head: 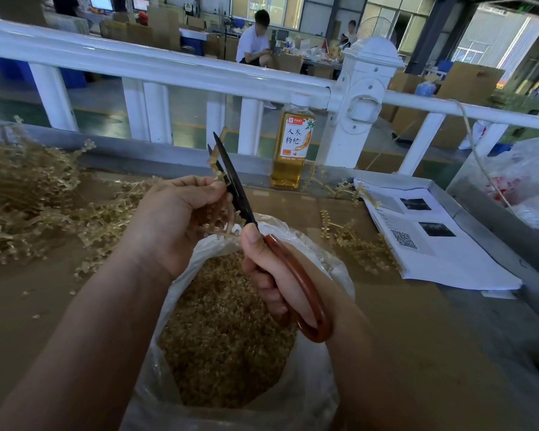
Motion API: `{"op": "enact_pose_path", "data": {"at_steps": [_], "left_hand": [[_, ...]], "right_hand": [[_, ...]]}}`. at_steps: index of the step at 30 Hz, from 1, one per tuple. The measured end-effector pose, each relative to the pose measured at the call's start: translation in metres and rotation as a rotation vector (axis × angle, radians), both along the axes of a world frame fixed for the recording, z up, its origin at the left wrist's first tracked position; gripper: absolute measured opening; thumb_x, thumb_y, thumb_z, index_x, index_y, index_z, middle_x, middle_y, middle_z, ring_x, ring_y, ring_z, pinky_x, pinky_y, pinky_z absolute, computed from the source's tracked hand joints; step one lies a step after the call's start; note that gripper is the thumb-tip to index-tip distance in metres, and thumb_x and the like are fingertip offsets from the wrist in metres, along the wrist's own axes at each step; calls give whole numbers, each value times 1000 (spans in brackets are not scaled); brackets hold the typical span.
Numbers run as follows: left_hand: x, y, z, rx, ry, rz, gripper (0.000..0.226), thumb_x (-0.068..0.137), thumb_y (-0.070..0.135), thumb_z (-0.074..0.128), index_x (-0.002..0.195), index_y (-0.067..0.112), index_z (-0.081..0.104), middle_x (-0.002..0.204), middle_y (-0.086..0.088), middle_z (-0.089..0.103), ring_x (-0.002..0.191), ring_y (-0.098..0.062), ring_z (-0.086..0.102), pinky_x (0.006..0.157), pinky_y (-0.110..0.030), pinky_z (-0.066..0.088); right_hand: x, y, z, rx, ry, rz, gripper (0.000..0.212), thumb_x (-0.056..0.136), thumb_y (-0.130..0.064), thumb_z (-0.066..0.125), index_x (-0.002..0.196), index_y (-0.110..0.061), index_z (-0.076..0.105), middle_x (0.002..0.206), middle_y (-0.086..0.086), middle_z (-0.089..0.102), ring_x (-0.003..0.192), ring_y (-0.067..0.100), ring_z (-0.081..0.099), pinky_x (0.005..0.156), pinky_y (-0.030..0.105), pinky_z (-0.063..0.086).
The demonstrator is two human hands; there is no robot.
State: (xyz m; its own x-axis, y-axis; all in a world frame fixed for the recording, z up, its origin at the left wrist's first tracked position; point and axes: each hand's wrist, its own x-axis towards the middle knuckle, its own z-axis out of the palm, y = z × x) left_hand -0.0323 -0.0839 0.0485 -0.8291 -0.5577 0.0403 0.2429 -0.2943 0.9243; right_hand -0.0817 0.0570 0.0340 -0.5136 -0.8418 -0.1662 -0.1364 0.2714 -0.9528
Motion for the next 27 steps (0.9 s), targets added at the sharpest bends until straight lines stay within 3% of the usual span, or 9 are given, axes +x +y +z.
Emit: {"op": "enact_pose_path", "data": {"at_steps": [3, 6, 9, 14, 19, 24, 27], "left_hand": [[-1, 1, 0, 18, -5, 14, 15, 83, 0, 53, 70, 7, 58, 52, 2, 63, 45, -7, 59, 44, -14, 46], [-2, 2, -1, -2, -21, 45, 16, 84, 0, 54, 70, 7, 58, 50, 3, 63, 44, -5, 59, 43, -13, 45], [-2, 0, -1, -38, -32, 84, 17, 83, 0, 55, 68, 8, 60, 51, 4, 63, 45, -5, 59, 43, -12, 44], [-1, 0, -1, -79, -37, 122, 22, 80, -1, 58, 62, 10, 63, 51, 2, 65, 45, -7, 59, 43, -12, 44], [0, -1, 1, -101, -54, 116, 36, 79, 0, 59, 47, 14, 69, 52, 1, 65, 45, -8, 59, 44, -12, 45], [2, -1, 3, -93, -65, 95, 37, 80, 0, 57, 48, 14, 68, 52, 2, 65, 46, -7, 60, 44, -12, 45], [3, 0, 3, -88, -62, 97, 23, 81, 0, 57, 62, 9, 64, 52, 2, 65, 45, -6, 60, 42, -12, 44]], "right_hand": [[-1, 0, 1, 27, 14, 21, 43, 59, -75, 34, 71, -35, 45, 40, -16, 48, 35, -3, 44, 42, 12, 33], [-2, 0, 0, 27, 12, 19, 38, 70, -70, 35, 70, -34, 46, 42, -13, 44, 37, 0, 41, 43, 14, 33], [-1, 0, -1, 30, 14, 21, 44, 62, -73, 35, 68, -30, 47, 53, -9, 36, 44, 5, 34, 46, 21, 31], [-3, 0, -5, 13, -41, 63, 53, 53, -76, 36, 68, -26, 44, 56, -5, 32, 33, 0, 30, 34, 11, 25], [-4, 0, -4, 10, -43, 78, 52, 55, -75, 35, 68, -25, 43, 56, -4, 31, 31, -1, 30, 33, 9, 24], [-4, -1, -2, 22, -41, 84, 53, 51, -75, 34, 66, -25, 41, 56, -5, 30, 30, -1, 30, 32, 8, 24], [-3, -2, -3, 24, -37, 80, 52, 52, -75, 34, 66, -25, 41, 55, -5, 30, 30, -1, 30, 32, 8, 23]]}}
